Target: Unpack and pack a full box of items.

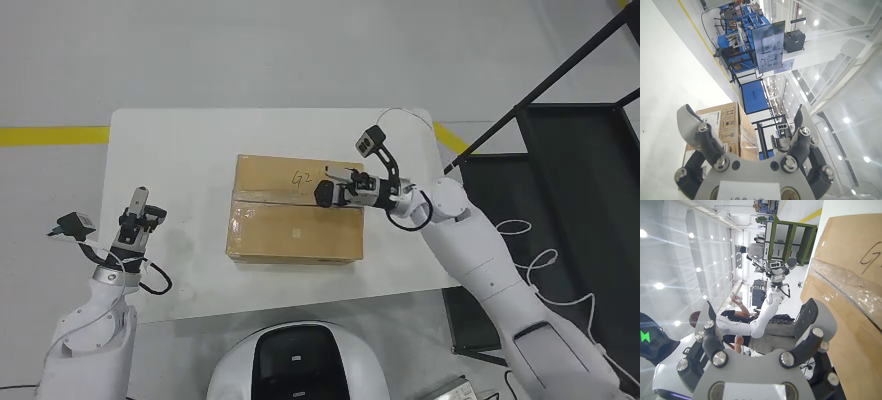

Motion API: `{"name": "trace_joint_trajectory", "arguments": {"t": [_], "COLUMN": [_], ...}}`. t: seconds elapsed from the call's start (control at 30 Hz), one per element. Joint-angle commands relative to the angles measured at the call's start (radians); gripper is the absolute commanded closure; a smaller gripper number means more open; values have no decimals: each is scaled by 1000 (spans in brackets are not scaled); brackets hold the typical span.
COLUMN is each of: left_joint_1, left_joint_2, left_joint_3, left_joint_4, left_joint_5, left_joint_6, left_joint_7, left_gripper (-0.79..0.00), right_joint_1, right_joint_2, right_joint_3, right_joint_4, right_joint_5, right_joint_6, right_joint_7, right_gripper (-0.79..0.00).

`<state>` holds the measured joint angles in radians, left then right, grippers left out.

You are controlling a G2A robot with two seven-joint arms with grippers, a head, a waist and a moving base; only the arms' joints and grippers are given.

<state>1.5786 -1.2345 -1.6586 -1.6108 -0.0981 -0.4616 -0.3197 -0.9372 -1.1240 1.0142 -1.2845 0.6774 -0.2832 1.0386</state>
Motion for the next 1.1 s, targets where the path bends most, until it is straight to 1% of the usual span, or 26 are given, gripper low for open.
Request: {"name": "trace_joint_trajectory", "arguments": {"t": [0.0,0.07,0.13,0.2,0.43,0.53,0.67,0.77,1.07], "left_joint_1": [0,0,0,0,0,0,0,0,0], "left_joint_2": [0,0,0,0,0,0,0,0,0], "left_joint_3": [0,0,0,0,0,0,0,0,0], "left_joint_4": [0,0,0,0,0,0,0,0,0], "left_joint_5": [0,0,0,0,0,0,0,0,0], "left_joint_6": [0,0,0,0,0,0,0,0,0], "left_joint_7": [0,0,0,0,0,0,0,0,0], "left_gripper": [-785,-785,-785,-785,-785,-785,-785,-785,-785], "right_joint_1": [33,61,92,111,155,156,146,131,39], "right_joint_2": [-18,-34,-47,-61,-100,-109,-109,-101,-51], "right_joint_3": [-52,-92,-129,-159,-218,-227,-212,-186,-59], "right_joint_4": [19,39,64,75,140,162,179,172,107], "right_joint_5": [-12,-34,-101,-133,-153,-147,-149,-158,-218], "right_joint_6": [16,23,31,24,68,85,94,106,168], "right_joint_7": [-36,-73,-118,-148,-244,-239,-225,-214,-189], "right_gripper": [-785,-785,-785,-785,-785,-785,-785,-785,-785]}}
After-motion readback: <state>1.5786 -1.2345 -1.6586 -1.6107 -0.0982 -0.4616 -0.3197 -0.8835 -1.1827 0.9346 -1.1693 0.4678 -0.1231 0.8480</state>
